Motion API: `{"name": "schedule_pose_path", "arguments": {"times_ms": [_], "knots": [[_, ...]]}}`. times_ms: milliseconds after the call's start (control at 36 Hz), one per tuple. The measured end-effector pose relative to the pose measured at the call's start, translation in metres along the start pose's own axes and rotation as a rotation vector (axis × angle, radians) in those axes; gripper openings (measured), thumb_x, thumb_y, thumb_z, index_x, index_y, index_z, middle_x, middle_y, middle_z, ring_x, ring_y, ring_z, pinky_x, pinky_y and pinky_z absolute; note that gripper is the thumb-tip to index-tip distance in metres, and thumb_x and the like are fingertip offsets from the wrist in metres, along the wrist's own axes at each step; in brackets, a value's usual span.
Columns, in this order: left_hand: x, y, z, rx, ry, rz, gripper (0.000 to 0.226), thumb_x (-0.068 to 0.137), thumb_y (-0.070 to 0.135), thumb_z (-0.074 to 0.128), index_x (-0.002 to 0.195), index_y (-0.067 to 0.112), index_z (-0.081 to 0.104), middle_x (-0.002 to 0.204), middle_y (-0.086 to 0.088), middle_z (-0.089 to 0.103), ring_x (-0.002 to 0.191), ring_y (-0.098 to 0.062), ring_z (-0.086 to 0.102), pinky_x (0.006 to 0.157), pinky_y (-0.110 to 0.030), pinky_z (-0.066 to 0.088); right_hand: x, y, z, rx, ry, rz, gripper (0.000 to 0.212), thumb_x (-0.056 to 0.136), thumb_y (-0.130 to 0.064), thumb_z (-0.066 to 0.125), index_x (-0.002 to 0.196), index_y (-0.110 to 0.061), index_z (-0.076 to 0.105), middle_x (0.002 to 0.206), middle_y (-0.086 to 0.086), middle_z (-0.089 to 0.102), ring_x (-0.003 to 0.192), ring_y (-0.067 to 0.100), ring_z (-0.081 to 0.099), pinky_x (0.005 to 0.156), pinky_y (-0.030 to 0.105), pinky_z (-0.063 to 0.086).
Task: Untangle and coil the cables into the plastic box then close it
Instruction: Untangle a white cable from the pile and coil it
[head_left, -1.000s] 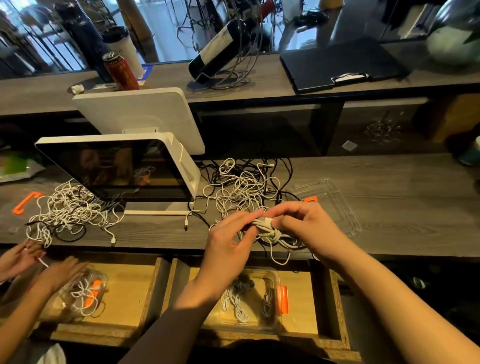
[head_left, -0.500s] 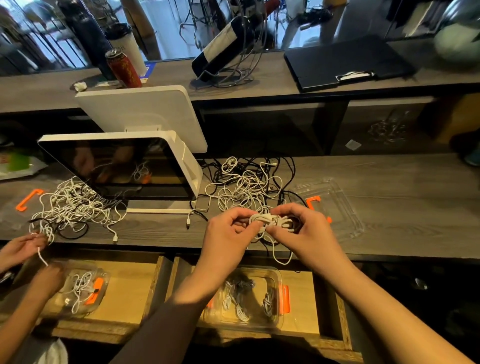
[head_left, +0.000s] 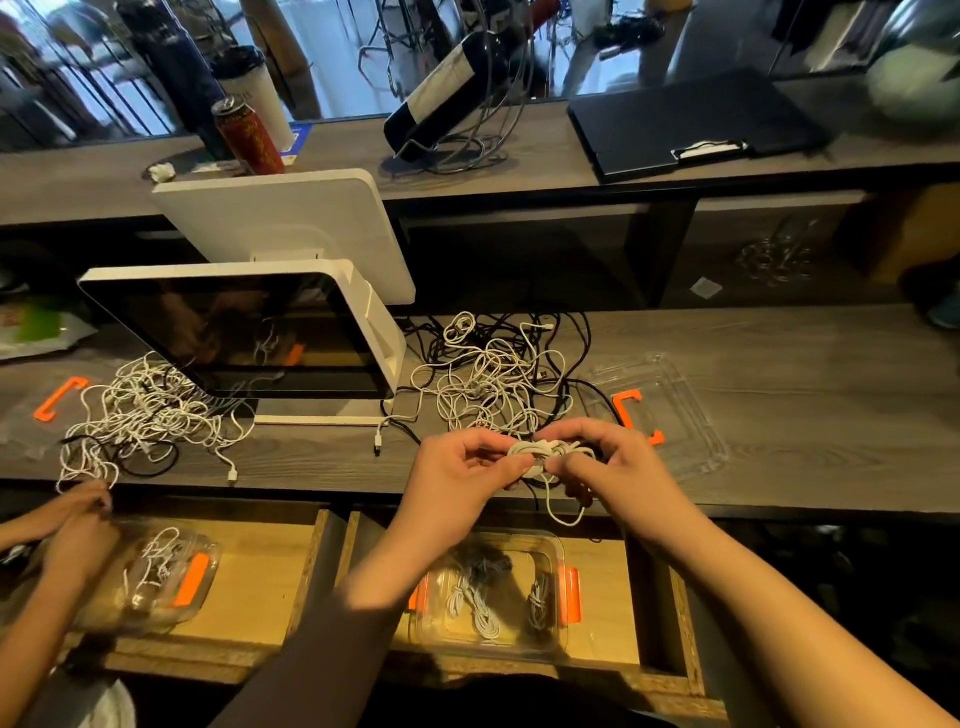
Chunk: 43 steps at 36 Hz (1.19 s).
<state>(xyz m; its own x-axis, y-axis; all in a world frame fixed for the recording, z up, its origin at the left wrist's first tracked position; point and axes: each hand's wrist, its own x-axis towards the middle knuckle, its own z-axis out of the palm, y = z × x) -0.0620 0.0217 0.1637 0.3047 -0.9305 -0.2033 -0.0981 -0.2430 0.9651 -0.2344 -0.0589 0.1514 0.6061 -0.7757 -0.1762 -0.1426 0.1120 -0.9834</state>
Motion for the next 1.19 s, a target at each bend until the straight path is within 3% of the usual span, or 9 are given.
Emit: {"name": "schedule_pose_path", "arguments": {"times_ms": [111,278,500,667,806,1000,1111,1194], "knots": [[0.000,-0.002,-0.002,-0.031,-0.030,-0.014,0.011,0.083,0.010,0.078,0.092,0.015,0.077,0.083,-0.008,0.076,0.072,-0.017,0.070,0.074,-0.028,0.059,-0.002,-0.004,0.000,0.029,0.000,0.020,0.022,0.088,-0.006,0.068,0.097,-0.025,0.076,0.077,-0.004,0.068,0.064,0.011,0.058,0.055,0.022,0.044],[-0.001,-0.002,0.000,-0.100,0.011,-0.039,0.012,0.085,0.009,0.075,0.096,0.013,0.075,0.089,-0.010,0.077,0.073,-0.018,0.072,0.072,-0.024,0.059,-0.003,-0.001,0.005,0.110,0.078,0.038,0.019,0.086,-0.009,0.071,0.101,-0.021,0.070,0.075,0.002,0.065,0.066,0.020,0.056,0.062,0.039,0.044],[-0.004,0.003,0.010,-0.367,-0.002,-0.145,0.011,0.088,0.000,0.068,0.099,0.003,0.068,0.083,-0.008,0.075,0.073,-0.016,0.072,0.068,-0.019,0.057,0.001,-0.002,0.001,0.094,0.057,0.001,0.024,0.088,-0.004,0.067,0.091,-0.027,0.073,0.076,-0.002,0.065,0.065,0.018,0.058,0.066,0.043,0.045],[-0.001,0.002,0.012,-0.398,-0.015,-0.144,0.013,0.088,0.002,0.067,0.099,0.008,0.068,0.081,-0.005,0.075,0.070,-0.013,0.069,0.072,-0.022,0.056,0.000,-0.002,0.005,0.074,0.084,-0.060,0.028,0.091,-0.006,0.064,0.096,-0.032,0.074,0.073,-0.001,0.065,0.062,0.020,0.057,0.062,0.044,0.045],[-0.002,0.001,0.009,-0.441,-0.024,-0.100,0.026,0.074,0.013,0.071,0.099,0.005,0.068,0.083,-0.007,0.075,0.071,-0.013,0.070,0.070,-0.020,0.057,0.003,-0.008,0.002,0.038,0.030,-0.093,0.030,0.091,-0.001,0.062,0.093,-0.028,0.074,0.072,-0.006,0.065,0.062,0.016,0.058,0.058,0.037,0.049],[0.001,-0.003,0.002,-0.238,-0.071,-0.029,0.028,0.077,0.021,0.073,0.101,0.007,0.071,0.085,-0.004,0.076,0.075,-0.013,0.070,0.072,-0.022,0.057,0.004,-0.008,-0.006,-0.032,-0.061,-0.092,0.021,0.087,-0.014,0.063,0.094,-0.031,0.073,0.072,-0.004,0.066,0.060,0.017,0.059,0.051,0.028,0.048],[0.001,-0.003,0.004,-0.275,-0.026,0.005,0.027,0.074,0.019,0.075,0.099,0.009,0.071,0.084,-0.003,0.076,0.077,-0.013,0.070,0.074,-0.022,0.058,0.007,-0.009,-0.005,0.044,-0.059,-0.070,0.018,0.082,-0.019,0.061,0.094,-0.023,0.074,0.072,-0.001,0.065,0.056,0.019,0.057,0.051,0.032,0.046],[0.003,-0.003,0.005,-0.375,-0.020,-0.009,0.028,0.071,0.014,0.076,0.098,0.008,0.071,0.087,-0.005,0.076,0.079,-0.015,0.069,0.076,-0.021,0.058,0.008,-0.010,-0.003,0.102,-0.054,-0.065,0.016,0.090,-0.010,0.060,0.096,-0.018,0.073,0.070,-0.002,0.063,0.054,0.017,0.056,0.049,0.027,0.045]]}}
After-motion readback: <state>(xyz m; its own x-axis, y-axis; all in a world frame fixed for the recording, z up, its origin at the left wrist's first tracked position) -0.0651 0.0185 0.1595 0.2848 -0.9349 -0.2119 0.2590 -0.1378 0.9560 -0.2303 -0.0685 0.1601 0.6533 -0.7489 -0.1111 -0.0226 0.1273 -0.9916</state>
